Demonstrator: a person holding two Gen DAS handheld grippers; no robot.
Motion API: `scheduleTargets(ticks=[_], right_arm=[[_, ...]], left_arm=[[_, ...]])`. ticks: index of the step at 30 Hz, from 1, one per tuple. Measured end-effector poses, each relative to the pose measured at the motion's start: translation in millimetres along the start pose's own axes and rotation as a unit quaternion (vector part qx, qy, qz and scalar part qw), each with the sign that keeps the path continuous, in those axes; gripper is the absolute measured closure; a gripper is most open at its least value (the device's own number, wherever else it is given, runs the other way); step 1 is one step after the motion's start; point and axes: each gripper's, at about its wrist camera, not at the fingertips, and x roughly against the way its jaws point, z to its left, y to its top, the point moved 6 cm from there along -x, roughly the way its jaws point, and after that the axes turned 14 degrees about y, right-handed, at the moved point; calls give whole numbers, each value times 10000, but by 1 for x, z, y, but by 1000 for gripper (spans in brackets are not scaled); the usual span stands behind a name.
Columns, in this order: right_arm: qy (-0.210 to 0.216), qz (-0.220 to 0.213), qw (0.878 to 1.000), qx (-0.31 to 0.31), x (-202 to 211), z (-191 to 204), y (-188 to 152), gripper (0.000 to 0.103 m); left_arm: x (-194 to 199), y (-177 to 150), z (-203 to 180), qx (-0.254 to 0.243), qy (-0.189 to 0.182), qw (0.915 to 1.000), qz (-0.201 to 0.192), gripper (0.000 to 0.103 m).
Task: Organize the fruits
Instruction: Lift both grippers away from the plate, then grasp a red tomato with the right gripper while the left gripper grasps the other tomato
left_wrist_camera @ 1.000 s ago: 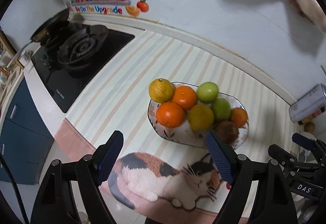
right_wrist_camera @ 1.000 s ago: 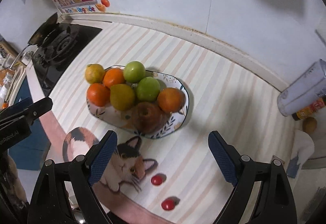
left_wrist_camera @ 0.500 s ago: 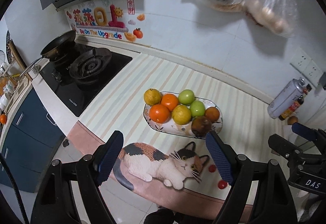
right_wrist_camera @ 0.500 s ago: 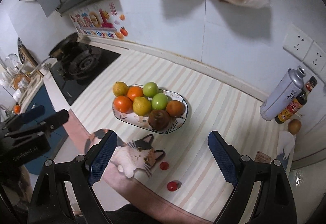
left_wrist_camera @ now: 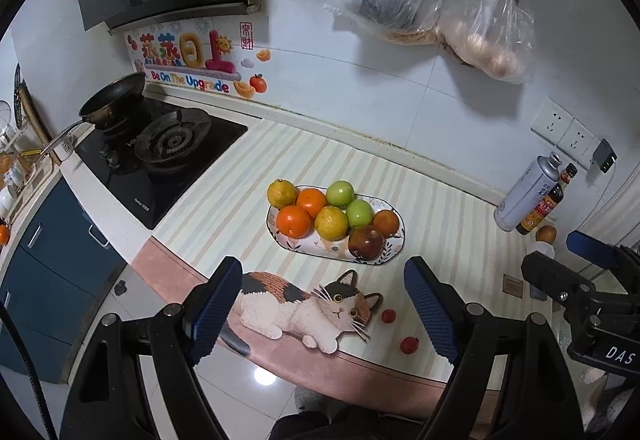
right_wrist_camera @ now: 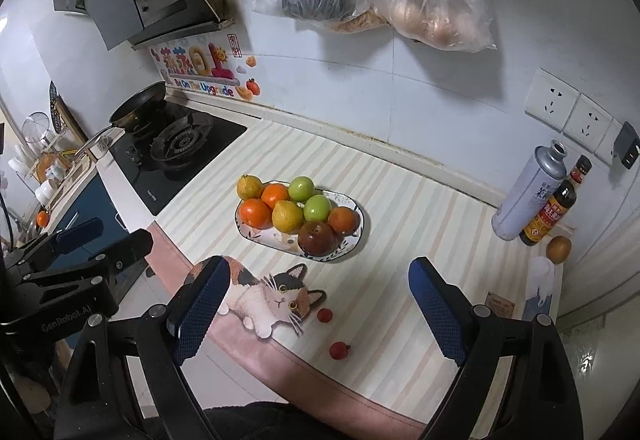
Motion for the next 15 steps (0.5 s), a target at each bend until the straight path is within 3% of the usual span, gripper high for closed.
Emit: scheduleTargets(ticks=[9,12,15], right_arm=[[146,112,9995,-263,-9,-12,-12,10],[183,360,9982,-454,-33,-31,-26,10],[295,798,9929,-835,-74,-57,-55,10]], left_arm=[[3,-3,-5,-53,5,10000,-15,20],[-9,-4,-8,-123,80,9999,17,0],[-30,-10,-10,-273,445,9986,33,0]])
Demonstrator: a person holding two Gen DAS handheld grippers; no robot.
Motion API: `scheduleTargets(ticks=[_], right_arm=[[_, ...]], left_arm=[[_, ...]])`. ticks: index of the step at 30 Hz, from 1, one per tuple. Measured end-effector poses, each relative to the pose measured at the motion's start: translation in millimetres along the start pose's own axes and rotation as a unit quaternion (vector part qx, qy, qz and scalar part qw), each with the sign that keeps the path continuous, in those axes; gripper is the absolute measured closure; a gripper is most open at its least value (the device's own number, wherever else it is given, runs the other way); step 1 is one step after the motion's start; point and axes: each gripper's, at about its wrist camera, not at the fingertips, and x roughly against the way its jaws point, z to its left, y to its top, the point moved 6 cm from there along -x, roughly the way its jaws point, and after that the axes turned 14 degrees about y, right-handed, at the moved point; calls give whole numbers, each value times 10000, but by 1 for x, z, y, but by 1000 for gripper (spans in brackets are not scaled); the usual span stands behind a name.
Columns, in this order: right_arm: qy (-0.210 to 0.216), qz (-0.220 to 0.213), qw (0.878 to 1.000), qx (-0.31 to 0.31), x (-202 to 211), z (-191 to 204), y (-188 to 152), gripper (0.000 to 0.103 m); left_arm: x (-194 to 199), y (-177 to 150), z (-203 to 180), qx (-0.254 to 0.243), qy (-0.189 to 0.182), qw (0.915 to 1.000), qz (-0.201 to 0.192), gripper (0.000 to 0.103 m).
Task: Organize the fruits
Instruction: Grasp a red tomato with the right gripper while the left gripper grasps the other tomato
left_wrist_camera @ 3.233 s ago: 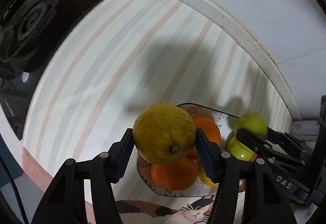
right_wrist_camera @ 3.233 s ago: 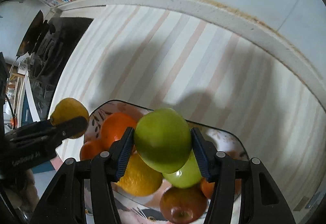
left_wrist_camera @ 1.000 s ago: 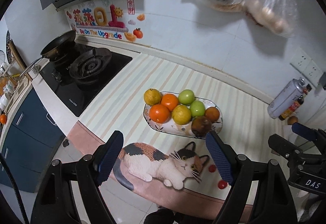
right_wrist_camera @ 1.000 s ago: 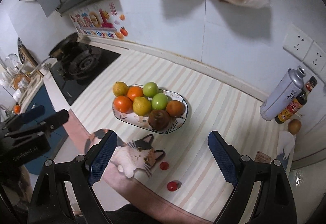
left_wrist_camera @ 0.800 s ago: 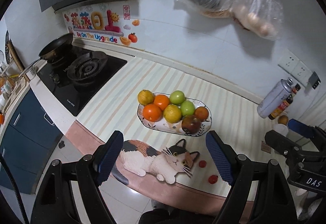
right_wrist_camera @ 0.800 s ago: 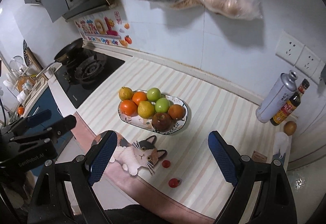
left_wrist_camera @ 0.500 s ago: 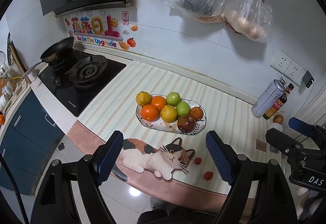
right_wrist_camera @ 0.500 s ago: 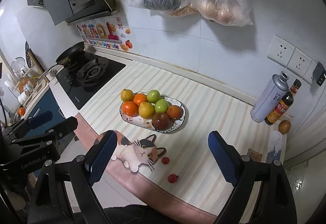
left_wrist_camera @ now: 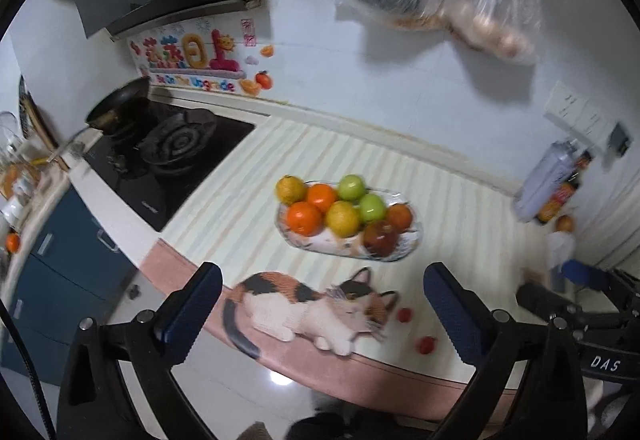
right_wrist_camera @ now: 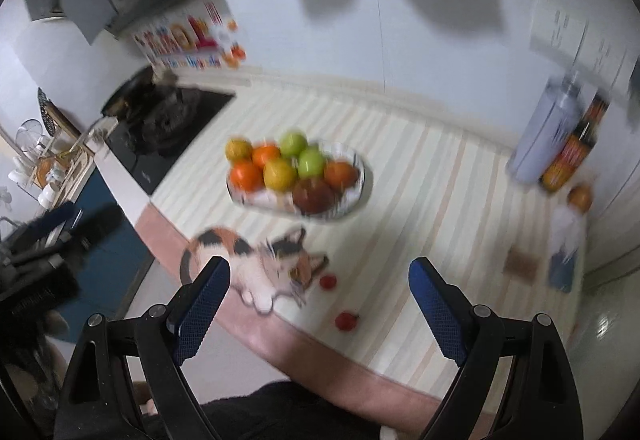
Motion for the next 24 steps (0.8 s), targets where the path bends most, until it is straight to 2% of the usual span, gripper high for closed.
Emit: scheduleTargets(ticks=[3,5,9,11,13,15,18,24], right_arm=[[-27,465,9984,-315,-50,-33,-23,13],[31,841,9948,-573,-87,-54,-45,27],[117,1310,9869,-938,-140,-81,-75,42],[131,1450,9842,-1007,-160,-88,-87,48],[144,1538,9824,-1054,-174,-92,-94,52],[173,1605,9810,-1079,-185,-95,-100,61],[291,1485,9831,-1033,-191,-93,-103,70],[281,1182,9859,-1150,-169,-107,-95,71]], left_arm=[[-33,-12,-8,-193,282,9990,287,0],[-54,-21,-14,-323,405,9975,490,0],[-100,-48,-32,-624,553,9912,1029,0],[-122,-63,-42,-742,487,9872,1329,0],[-139,-75,-50,-854,505,9831,1541,0],[-153,-87,-58,-929,455,9787,1776,0],[-167,-97,-70,-1037,418,9740,1969,0],[-180,-103,-105,-1155,-26,9692,2177,0]])
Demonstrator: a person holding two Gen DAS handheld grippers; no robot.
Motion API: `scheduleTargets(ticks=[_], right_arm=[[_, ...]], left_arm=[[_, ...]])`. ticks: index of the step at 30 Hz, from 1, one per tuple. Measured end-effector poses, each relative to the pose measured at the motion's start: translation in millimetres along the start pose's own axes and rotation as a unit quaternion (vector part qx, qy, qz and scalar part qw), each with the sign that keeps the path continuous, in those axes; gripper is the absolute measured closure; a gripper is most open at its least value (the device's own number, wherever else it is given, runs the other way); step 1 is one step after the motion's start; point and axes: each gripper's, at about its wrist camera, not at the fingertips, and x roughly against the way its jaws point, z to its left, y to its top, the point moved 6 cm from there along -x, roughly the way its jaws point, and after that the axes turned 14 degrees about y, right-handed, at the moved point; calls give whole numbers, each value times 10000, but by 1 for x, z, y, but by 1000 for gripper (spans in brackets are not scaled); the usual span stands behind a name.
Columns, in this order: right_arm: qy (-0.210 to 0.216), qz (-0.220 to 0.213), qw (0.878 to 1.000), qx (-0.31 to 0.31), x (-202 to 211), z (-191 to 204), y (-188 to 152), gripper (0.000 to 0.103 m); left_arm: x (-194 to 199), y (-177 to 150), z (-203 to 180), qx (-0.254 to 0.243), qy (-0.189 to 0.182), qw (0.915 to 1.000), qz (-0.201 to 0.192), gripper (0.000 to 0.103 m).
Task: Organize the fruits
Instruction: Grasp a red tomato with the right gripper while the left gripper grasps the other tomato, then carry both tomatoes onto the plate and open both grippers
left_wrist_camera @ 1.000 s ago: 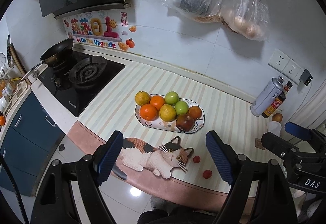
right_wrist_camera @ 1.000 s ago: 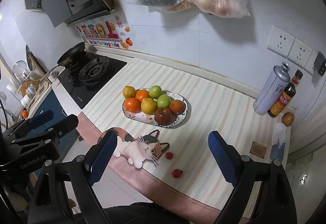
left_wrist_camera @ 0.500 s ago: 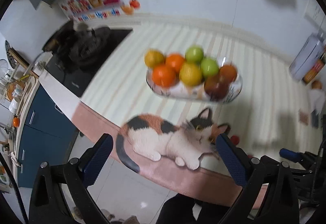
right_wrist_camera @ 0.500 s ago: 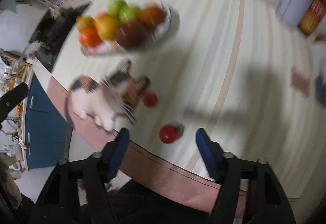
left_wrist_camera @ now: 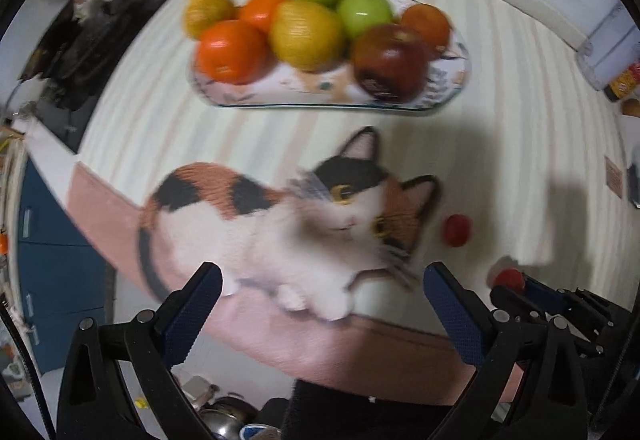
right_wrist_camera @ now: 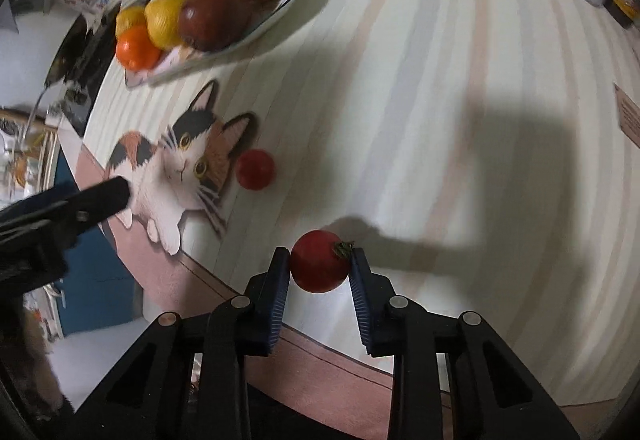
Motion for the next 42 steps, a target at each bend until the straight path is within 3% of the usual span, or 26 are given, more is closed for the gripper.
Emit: scheduleTargets(ticks=[6,10,12,23,34,42], right_arm=[[-127,-294,9990,-325,33,-34,7,71],[-202,-405,9977,-500,49,-51,7,70],[-230,-449,9973,-529,55,-56,8,70],[-183,-547,9967,-578,66,-60,16,70],[153,-610,9975,-323,64,-25,36,70],[461,-520,9975,-122,48,12,56,70]], left_arm=[[-7,17,-56,-282,-711,9970,123,1],[-16,19,-82,-461,-997,9936,251,26],[-20,18,-90,-518,-1098,9921,309,27],[-28,17,-112,-797,-1123,9896,409,81],[1,32,-34,233,-1649,9850,449,81],[-1,41,24,826,-1826,9791,356,81]])
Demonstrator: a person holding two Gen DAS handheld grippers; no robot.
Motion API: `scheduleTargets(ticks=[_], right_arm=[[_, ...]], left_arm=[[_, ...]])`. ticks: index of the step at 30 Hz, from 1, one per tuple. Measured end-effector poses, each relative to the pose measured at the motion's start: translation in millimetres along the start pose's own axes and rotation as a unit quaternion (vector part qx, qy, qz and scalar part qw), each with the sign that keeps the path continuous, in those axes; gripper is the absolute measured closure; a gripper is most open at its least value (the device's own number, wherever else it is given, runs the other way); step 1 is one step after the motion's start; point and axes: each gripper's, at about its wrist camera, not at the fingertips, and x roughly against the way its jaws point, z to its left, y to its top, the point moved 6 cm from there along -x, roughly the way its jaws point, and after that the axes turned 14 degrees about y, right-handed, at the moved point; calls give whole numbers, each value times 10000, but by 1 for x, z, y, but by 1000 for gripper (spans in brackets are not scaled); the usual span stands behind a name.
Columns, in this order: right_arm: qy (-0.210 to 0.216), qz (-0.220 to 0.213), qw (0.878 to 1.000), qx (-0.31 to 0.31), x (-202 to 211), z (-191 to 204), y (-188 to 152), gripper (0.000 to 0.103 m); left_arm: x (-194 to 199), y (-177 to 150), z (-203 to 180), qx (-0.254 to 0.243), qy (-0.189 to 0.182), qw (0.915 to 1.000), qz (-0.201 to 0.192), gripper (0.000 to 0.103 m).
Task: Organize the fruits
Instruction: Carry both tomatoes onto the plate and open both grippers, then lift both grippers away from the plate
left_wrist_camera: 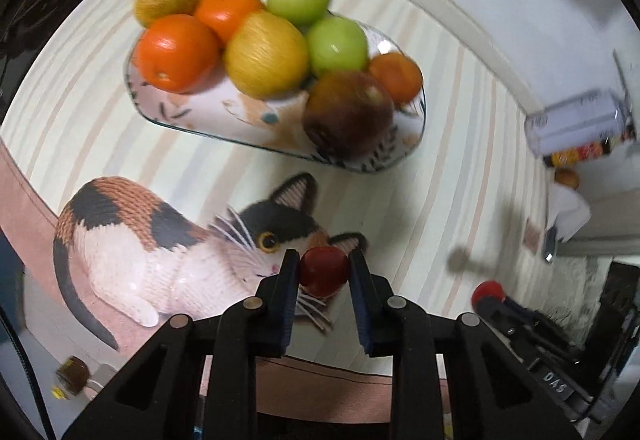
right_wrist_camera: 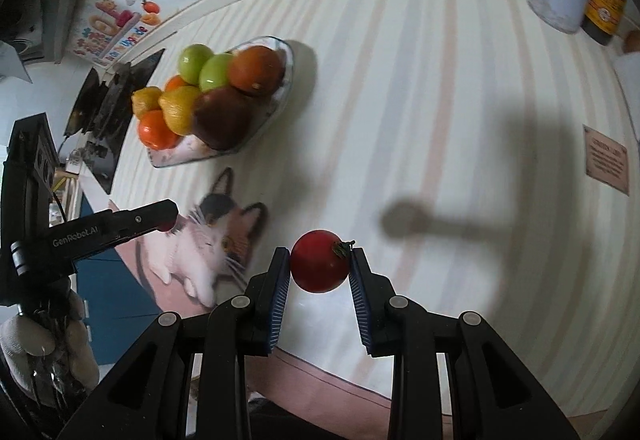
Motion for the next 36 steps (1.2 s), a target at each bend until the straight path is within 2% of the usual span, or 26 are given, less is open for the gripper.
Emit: scheduleTargets(ticks=[4,9,16,23,24,26,28,29,30,31,33,35,36], right_arm=[[465,-86,9988,140,-25,36,23,70],[1111,11,9936,222,-84,85,49,70],[999,212,9941,376,-144,113,72,70],[686,197,9965,442,-156,120,87,69],[655,189,9968,422,-157,120,89,67],[640,134,9971,398,-153,120,90,45],[668,87,9969,401,-149,122,90,39],[636,59,9971,410,-145,124,90,37],[614,30,9972,417,-141,125,90,36],[613,-9,9972,427,-135,125,89,32],[548,-103,9975,431,-118,124,87,25],[356,-166,9980,501,-98,121,84,14],[203,-172,9981,563,-91,120,84,12]], left_arm=[[16,20,26,420,-259,9988,-81,81],[17,57,58,981,-384,9943,-136,81],[-3,87,92,1401,-521,9887,112,81],[-16,97,94,1343,-522,9893,244,80],[-17,97,93,1338,-501,9894,271,79],[-19,99,94,1360,-470,9891,323,77],[-17,100,94,1354,-460,9892,320,76],[-15,101,95,1346,-397,9897,300,75],[-14,102,95,1338,-378,9899,274,66],[-12,103,95,1325,-345,9903,254,52],[-6,104,97,1275,-214,9915,154,36],[7,101,99,1106,88,9938,-93,34],[12,99,100,1027,239,9943,-166,27]])
